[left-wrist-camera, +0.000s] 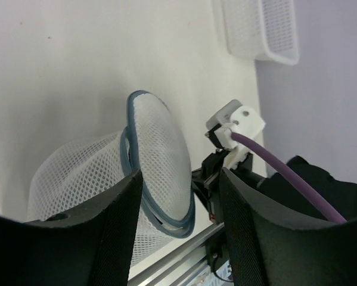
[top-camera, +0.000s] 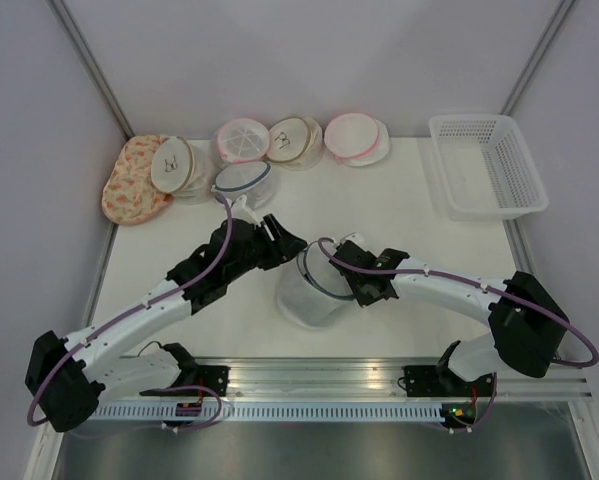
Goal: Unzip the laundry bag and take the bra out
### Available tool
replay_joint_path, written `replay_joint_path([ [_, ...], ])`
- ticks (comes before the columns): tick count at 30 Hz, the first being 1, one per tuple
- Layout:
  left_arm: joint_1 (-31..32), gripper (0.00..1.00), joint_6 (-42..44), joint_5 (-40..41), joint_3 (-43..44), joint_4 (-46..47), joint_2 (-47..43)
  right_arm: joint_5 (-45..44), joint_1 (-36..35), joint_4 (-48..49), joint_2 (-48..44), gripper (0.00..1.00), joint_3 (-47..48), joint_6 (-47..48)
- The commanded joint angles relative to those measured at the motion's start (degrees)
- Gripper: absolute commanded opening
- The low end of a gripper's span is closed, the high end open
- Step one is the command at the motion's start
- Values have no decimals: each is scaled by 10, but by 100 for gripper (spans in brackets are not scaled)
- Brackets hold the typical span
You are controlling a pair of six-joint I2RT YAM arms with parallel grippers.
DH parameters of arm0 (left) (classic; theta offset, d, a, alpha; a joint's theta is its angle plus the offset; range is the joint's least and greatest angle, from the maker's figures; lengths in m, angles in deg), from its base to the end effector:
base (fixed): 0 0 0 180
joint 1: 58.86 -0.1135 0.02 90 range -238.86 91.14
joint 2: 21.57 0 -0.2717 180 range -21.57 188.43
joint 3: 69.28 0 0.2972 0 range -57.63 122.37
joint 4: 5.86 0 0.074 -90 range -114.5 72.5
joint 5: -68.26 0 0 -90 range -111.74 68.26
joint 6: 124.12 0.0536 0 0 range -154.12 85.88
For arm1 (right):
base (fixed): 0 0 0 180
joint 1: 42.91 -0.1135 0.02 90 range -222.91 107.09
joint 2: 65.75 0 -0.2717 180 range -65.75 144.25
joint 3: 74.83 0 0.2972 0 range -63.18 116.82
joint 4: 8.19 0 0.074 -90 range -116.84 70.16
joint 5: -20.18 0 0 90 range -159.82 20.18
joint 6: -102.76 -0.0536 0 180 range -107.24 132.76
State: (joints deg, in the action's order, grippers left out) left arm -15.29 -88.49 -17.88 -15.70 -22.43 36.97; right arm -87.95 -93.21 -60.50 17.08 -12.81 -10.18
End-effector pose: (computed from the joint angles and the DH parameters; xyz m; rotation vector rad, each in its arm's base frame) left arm 0.2147 -0.1992 0.2728 -0.2456 2.0861 -1.0315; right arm 0.2046 0.2203 0.1579 -0.5801 2.6551 -0.1074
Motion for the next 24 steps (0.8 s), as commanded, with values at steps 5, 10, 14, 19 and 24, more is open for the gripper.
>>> replay_joint_path([
  [5,1,54,87,-15,126,-170,122,-18,2,-5,-16,0,27,-2],
  [10,9,52,98,6,133,-200,127,-15,1,-4,-20,1,21,-3],
  [14,10,52,104,9,141,-213,126,-16,2,-3,-21,0,18,-3],
  [19,19,34,108,-14,148,-215,153,-15,1,0,-21,1,17,-5],
  [24,27,2,106,-23,142,-216,178,-30,1,-6,-29,0,18,-16],
])
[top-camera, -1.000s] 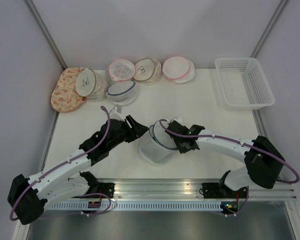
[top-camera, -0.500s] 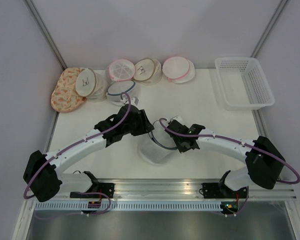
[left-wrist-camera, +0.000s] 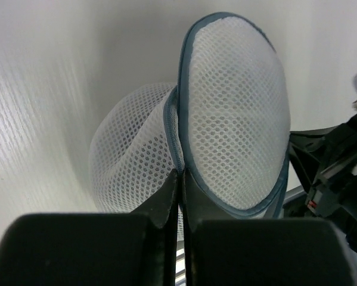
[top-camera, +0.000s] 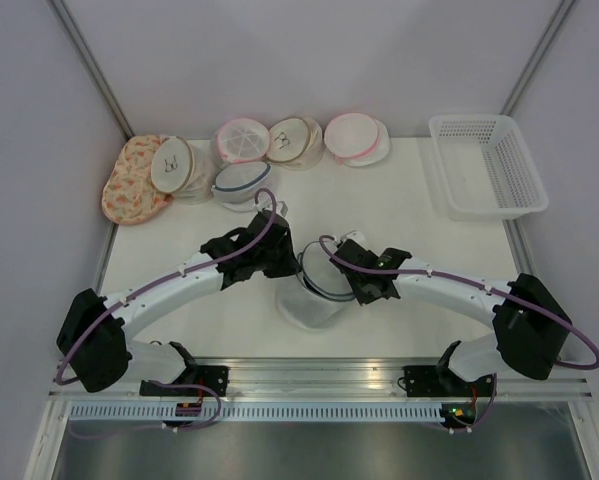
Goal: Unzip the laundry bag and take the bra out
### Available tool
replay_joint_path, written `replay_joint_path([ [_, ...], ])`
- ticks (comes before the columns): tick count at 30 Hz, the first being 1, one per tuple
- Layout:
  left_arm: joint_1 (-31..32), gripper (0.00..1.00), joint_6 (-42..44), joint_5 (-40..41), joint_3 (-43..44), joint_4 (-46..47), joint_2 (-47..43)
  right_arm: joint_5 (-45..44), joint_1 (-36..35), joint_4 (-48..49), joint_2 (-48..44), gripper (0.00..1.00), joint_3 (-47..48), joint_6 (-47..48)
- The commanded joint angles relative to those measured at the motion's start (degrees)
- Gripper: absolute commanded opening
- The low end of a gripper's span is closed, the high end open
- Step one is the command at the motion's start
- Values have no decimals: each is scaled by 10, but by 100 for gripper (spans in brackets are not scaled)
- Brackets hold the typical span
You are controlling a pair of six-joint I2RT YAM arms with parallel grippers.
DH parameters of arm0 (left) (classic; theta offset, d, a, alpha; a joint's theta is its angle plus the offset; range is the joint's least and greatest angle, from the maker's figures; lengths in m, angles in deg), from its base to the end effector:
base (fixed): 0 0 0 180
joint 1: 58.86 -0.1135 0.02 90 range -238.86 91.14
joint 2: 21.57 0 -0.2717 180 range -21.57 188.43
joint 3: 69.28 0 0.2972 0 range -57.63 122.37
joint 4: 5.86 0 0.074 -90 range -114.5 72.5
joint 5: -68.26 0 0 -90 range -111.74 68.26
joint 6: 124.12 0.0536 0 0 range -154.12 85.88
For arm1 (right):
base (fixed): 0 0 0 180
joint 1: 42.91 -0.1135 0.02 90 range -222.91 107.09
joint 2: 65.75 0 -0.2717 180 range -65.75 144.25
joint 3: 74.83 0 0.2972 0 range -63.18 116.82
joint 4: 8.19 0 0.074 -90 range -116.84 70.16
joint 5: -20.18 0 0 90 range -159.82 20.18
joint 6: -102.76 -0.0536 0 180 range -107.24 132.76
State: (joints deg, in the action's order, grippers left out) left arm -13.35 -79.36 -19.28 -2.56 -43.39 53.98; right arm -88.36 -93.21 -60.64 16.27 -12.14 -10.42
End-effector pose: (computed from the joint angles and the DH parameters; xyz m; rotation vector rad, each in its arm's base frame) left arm 0.2356 -0.2366 0.2387 -0.0156 2.4947 -0.6732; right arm 0.2059 0.2213 0.1656 -0.5632 2.6361 -0.0940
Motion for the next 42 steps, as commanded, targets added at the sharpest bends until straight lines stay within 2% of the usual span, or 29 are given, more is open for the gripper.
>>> replay_joint_path([
  [1,9,2,13,-8,8,-5,7,-35,1,-9,-24,1,12,-18],
  [4,12,2,10,1,-2,-6,-7,-68,1,-24,-39,0,19,-41],
  [5,13,2,8,2,-7,-4,-11,-88,1,-30,-48,5,29,-57],
  [7,14,2,3,6,-21,0,-28,-88,1,-45,-62,35,41,-65],
  [8,13,2,1,7,-27,3,-34,-58,2,-43,-83,54,54,-62],
  [10,14,2,-8,7,-47,17,-55,-11,1,-28,-111,67,63,-52],
  [11,14,2,-11,7,-59,22,-62,43,0,-22,-134,80,75,-45],
  [15,15,2,-28,3,-87,62,-89,122,-1,-13,-164,86,111,-21],
  [21,17,2,-49,-7,-118,115,-122,130,-11,-15,-122,86,142,5],
  [24,18,2,-53,-11,-122,126,-131,133,-29,2,-97,84,155,14],
  [26,18,2,-56,-14,-124,133,-137,136,-33,8,-78,77,166,16],
  [27,18,2,-57,-16,-124,133,-138,141,-37,13,-63,64,175,19],
  [29,18,2,-59,-19,-127,134,-139,155,-38,23,-49,45,183,20],
  [30,18,2,-61,-19,-129,135,-141,162,-40,28,-43,18,186,19],
  [32,19,2,-64,-21,-136,139,-144,177,-42,37,-28,1,192,12],
  [42,19,2,-69,-37,-143,145,-160,197,-43,84,67,0,213,-11],
])
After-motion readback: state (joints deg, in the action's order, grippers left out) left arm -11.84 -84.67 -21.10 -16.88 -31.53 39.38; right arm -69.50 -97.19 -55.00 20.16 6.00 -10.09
